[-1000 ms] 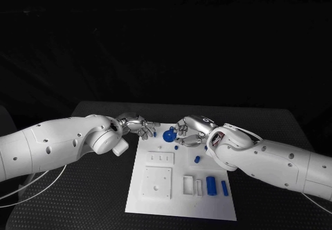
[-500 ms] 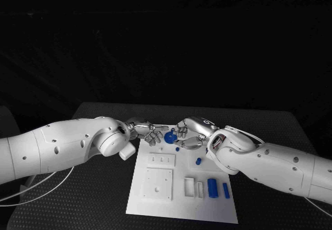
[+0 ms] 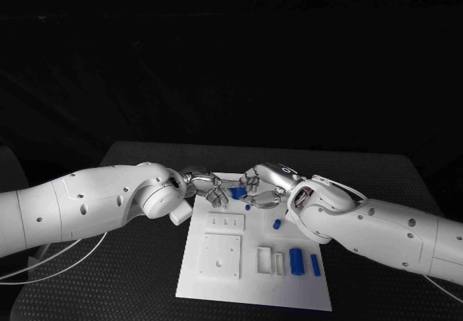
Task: Assemble the parts on the task board
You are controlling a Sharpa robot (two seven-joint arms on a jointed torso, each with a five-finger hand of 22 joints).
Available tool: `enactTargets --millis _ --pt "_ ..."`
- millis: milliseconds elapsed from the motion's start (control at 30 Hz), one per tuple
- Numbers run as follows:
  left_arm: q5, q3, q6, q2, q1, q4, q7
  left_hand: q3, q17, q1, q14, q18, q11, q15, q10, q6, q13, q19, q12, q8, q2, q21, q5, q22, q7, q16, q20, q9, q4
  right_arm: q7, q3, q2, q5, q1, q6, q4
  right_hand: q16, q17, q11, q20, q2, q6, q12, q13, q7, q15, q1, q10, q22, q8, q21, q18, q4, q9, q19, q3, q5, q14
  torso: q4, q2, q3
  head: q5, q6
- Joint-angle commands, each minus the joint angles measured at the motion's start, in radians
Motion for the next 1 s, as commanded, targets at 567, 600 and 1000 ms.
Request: enactTargets --millis 567,600,1000 --pt "0.017 0.000 0.017 0.014 0.003 -0.003 0.004 -0.026 0.016 0.063 0.014 -0.001 -0.009 -0.003 0.024 0.024 0.004 -0.001 0.005 0.017 0.044 -0.011 -0.004 0.011 -0.012 -0.006 0.000 -0.007 0.017 0.009 0.001 0.005 0.000 0.000 0.002 0.014 -0.006 0.002 0.002 -0.001 -0.008 0.005 -0.001 -0.002 0.001 -0.001 -0.006 0.006 0.001 0.003 -0.006 0.014 -0.003 0.002 0.009 -0.002 0.006 0.008 0.0010 0.000 -0.0002 -0.002 -0.003" --pt "0.020 0.000 0.019 0.015 0.003 -0.005 0.005 -0.035 0.018 0.071 0.014 -0.002 -0.009 -0.003 0.026 0.025 0.003 -0.001 0.003 0.018 0.052 -0.013 -0.004 0.013 -0.012 -0.008 -0.001 -0.009 0.015 0.009 0.001 0.005 0.000 0.000 0.003 0.014 -0.006 0.002 0.002 -0.001 -0.008 0.005 -0.001 -0.002 0.001 -0.001 -0.006 0.006 0.001 0.003 -0.006 0.014 -0.003 0.002 0.009 -0.002 0.006 0.008 0.0008 0.000 -0.0004 -0.002 -0.003" --pt "0.034 -0.001 0.017 0.021 0.003 -0.009 0.010 -0.088 0.028 0.114 0.016 -0.005 -0.014 -0.004 0.040 0.036 0.000 0.000 -0.005 0.021 0.095 -0.026 -0.003 0.019 -0.017 -0.018 -0.003 -0.020 0.004 0.010 0.001 0.009 0.000 0.000 0.005 0.016 -0.006 0.002 0.002 -0.001 -0.008 0.005 -0.001 -0.002 0.001 -0.001 -0.006 0.007 0.002 0.003 -0.006 0.014 -0.003 0.002 0.009 -0.003 0.007 0.008 0.0009 -0.001 -0.0004 -0.003 -0.005"
